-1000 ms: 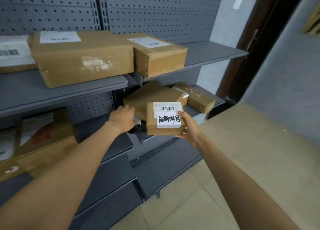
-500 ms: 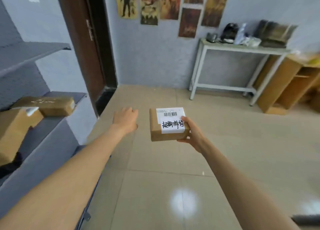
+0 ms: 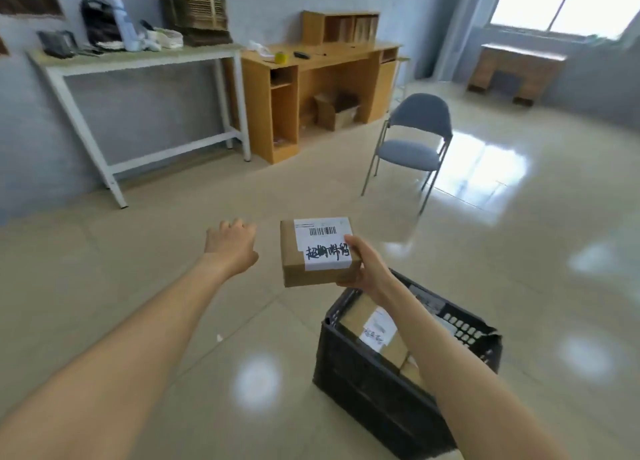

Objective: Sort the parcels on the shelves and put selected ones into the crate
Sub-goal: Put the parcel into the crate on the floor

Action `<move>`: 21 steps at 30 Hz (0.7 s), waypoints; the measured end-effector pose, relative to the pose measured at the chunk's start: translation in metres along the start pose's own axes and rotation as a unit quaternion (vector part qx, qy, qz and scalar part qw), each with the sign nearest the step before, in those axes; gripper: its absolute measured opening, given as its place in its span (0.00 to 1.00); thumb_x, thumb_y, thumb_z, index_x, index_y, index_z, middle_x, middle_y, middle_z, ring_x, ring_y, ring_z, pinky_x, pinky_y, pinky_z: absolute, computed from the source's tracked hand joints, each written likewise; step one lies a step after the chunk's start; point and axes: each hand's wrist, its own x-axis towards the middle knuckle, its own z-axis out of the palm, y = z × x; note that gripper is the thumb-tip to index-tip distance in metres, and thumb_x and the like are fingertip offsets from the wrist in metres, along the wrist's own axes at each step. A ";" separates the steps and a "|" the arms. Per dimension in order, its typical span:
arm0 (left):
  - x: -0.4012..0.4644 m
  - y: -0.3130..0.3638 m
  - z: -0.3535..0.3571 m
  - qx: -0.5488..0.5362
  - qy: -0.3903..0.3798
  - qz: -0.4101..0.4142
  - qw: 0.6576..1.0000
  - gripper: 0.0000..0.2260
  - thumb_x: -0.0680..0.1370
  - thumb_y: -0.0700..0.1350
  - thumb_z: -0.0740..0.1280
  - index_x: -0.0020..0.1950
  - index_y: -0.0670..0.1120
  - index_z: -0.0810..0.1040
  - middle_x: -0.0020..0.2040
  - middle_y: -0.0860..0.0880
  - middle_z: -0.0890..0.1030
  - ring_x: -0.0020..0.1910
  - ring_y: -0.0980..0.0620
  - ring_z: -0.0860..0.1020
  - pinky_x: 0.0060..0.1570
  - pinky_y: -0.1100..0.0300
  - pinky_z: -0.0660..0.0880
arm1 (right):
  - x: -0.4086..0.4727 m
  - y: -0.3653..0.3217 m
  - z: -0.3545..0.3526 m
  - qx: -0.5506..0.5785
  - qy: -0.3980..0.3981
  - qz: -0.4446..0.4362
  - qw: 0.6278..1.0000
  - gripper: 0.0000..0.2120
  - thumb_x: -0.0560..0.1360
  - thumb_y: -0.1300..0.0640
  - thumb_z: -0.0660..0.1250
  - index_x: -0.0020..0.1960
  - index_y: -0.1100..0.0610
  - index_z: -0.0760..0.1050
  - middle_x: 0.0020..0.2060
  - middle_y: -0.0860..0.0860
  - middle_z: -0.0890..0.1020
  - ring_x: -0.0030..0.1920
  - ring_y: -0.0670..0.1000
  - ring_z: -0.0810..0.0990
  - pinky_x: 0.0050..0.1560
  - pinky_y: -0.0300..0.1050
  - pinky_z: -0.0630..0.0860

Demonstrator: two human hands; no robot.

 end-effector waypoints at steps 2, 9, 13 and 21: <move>0.028 0.061 -0.001 0.006 -0.001 0.054 0.999 0.23 0.76 0.50 0.65 0.70 0.47 0.68 0.67 0.44 0.72 0.66 0.41 0.69 0.61 0.49 0.68 | 0.002 0.006 -0.054 0.016 0.044 0.009 0.999 0.32 0.68 0.38 0.67 0.66 0.55 0.71 0.58 0.57 0.80 0.53 0.55 0.80 0.43 0.51 0.83; 0.101 0.224 0.018 0.032 -0.015 0.216 0.976 0.25 0.77 0.53 0.65 0.71 0.46 0.67 0.68 0.44 0.72 0.67 0.42 0.70 0.62 0.48 0.68 | -0.005 0.045 -0.203 0.091 0.197 0.038 0.975 0.19 0.77 0.48 0.63 0.64 0.57 0.71 0.50 0.55 0.78 0.45 0.51 0.77 0.41 0.48 0.79; 0.139 0.288 0.052 0.045 -0.046 0.285 0.956 0.24 0.77 0.52 0.65 0.71 0.47 0.66 0.68 0.45 0.72 0.67 0.43 0.69 0.63 0.48 0.67 | 0.002 0.089 -0.257 0.115 0.262 0.053 0.957 0.24 0.75 0.45 0.66 0.65 0.57 0.71 0.56 0.59 0.79 0.50 0.54 0.79 0.43 0.51 0.81; 0.183 0.377 0.146 0.071 -0.115 0.375 0.917 0.25 0.78 0.51 0.64 0.73 0.46 0.64 0.69 0.44 0.70 0.68 0.43 0.67 0.65 0.46 0.66 | 0.024 0.199 -0.301 0.172 0.344 0.133 0.914 0.25 0.72 0.42 0.66 0.65 0.52 0.72 0.57 0.56 0.81 0.56 0.56 0.80 0.44 0.50 0.81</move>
